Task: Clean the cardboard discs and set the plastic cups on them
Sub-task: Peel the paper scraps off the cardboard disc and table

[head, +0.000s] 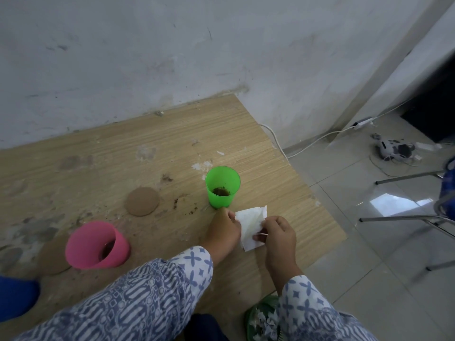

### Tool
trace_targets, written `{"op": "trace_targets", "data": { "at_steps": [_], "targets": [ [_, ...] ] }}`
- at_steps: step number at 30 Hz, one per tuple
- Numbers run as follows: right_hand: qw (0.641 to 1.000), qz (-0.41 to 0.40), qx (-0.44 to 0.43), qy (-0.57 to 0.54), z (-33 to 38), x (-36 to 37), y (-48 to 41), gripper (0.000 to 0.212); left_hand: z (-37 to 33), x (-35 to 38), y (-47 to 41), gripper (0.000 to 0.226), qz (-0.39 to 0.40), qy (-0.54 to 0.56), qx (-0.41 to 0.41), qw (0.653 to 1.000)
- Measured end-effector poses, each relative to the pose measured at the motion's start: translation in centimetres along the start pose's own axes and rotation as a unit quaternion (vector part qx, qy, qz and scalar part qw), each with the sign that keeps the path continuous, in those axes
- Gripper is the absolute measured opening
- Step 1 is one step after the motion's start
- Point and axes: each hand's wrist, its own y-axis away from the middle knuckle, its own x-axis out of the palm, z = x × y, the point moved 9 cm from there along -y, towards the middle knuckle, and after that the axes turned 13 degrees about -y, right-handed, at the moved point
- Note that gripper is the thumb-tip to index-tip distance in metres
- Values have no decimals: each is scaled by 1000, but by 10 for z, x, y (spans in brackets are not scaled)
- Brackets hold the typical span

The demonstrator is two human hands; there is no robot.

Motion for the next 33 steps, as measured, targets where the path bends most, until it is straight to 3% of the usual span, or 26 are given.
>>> {"op": "trace_targets", "data": {
  "at_steps": [5, 9, 11, 13, 15, 17, 21, 28, 33],
  "targets": [
    [999, -10, -31, -11, 10, -3, 7, 21, -9, 3, 20, 16, 28, 20, 78, 996],
    [989, 39, -119, 84, 21, 5, 19, 18, -19, 13, 36, 15, 117, 183, 67, 974],
    [958, 91, -195, 187, 29, 20, 31, 17, -19, 14, 42, 25, 151, 254, 50, 954],
    [907, 148, -277, 280, 32, 38, 46, 19, -14, 9, 45, 32, 151, 256, 47, 954],
    [876, 189, -316, 311, 31, 51, 60, 23, -3, 2, 45, 27, 133, 266, 27, 954],
    [875, 197, -321, 303, 28, 54, 64, 25, 10, -7, 43, 21, 104, 270, -2, 957],
    [888, 189, -270, 321, 15, 55, 61, 20, 35, -24, 42, 22, 68, 238, -44, 968],
    [847, 257, -222, 409, -16, 110, 77, 6, 57, -61, 56, 26, -4, 227, -45, 973],
    [801, 305, -239, 456, -26, 154, 88, 28, 79, -95, 56, 16, -108, 100, -26, 989]
  ]
}}
